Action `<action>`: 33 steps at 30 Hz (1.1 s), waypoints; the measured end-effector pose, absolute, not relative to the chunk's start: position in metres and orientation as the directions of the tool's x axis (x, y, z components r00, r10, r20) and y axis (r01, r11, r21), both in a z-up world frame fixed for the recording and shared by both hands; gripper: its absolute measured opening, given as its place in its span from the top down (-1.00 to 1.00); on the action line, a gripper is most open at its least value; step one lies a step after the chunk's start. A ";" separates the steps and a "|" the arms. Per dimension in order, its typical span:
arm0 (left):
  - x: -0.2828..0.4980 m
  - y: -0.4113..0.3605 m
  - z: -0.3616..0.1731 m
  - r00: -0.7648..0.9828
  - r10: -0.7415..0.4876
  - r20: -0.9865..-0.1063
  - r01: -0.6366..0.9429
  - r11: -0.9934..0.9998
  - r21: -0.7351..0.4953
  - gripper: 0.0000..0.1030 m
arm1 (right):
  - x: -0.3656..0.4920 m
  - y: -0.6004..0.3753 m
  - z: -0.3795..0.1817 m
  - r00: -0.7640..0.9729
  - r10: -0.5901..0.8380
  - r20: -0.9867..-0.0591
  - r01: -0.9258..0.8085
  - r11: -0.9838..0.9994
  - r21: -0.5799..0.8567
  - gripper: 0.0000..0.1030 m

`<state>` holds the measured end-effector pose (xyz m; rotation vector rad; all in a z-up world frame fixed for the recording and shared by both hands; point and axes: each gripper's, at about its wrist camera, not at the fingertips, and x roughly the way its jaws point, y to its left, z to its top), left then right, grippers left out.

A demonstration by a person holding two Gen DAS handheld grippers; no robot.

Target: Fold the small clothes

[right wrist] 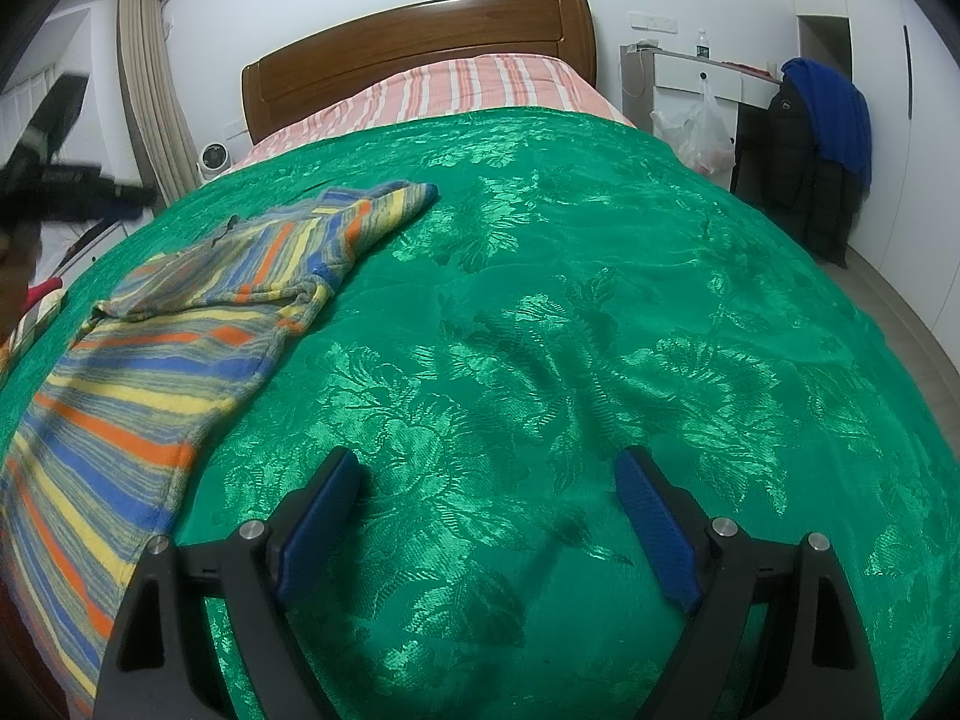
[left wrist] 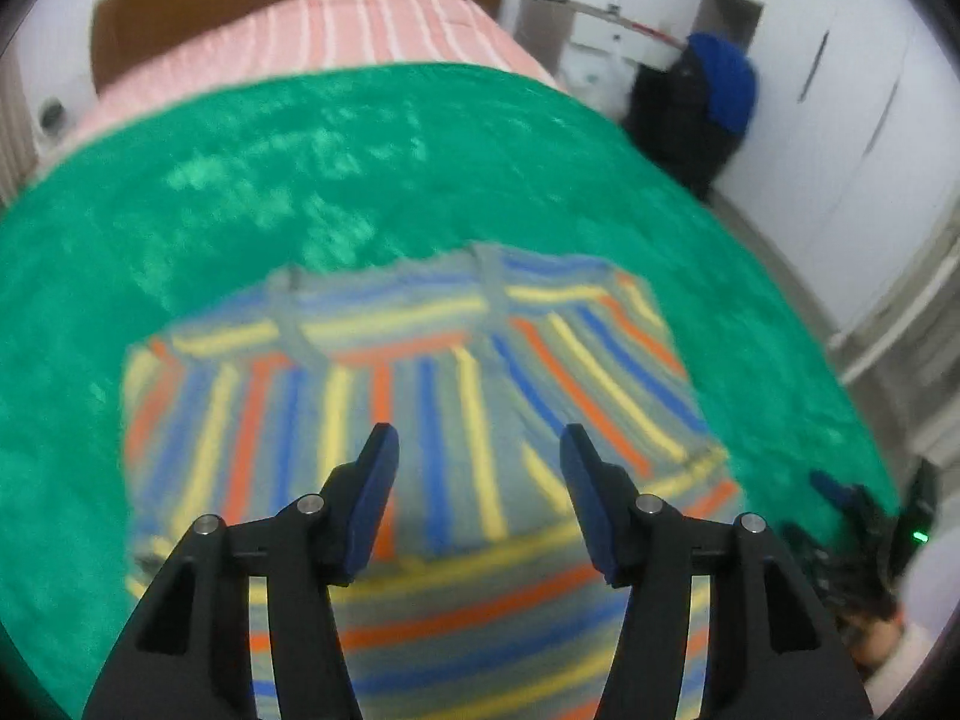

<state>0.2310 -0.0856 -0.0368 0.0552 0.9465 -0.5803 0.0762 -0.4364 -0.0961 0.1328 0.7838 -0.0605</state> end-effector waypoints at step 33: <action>0.238 0.104 -0.120 0.551 -0.052 -0.833 -0.042 0.995 -0.090 -0.77 | 0.080 -0.432 -0.098 0.704 -0.011 -0.710 0.098 0.992 0.082 -0.72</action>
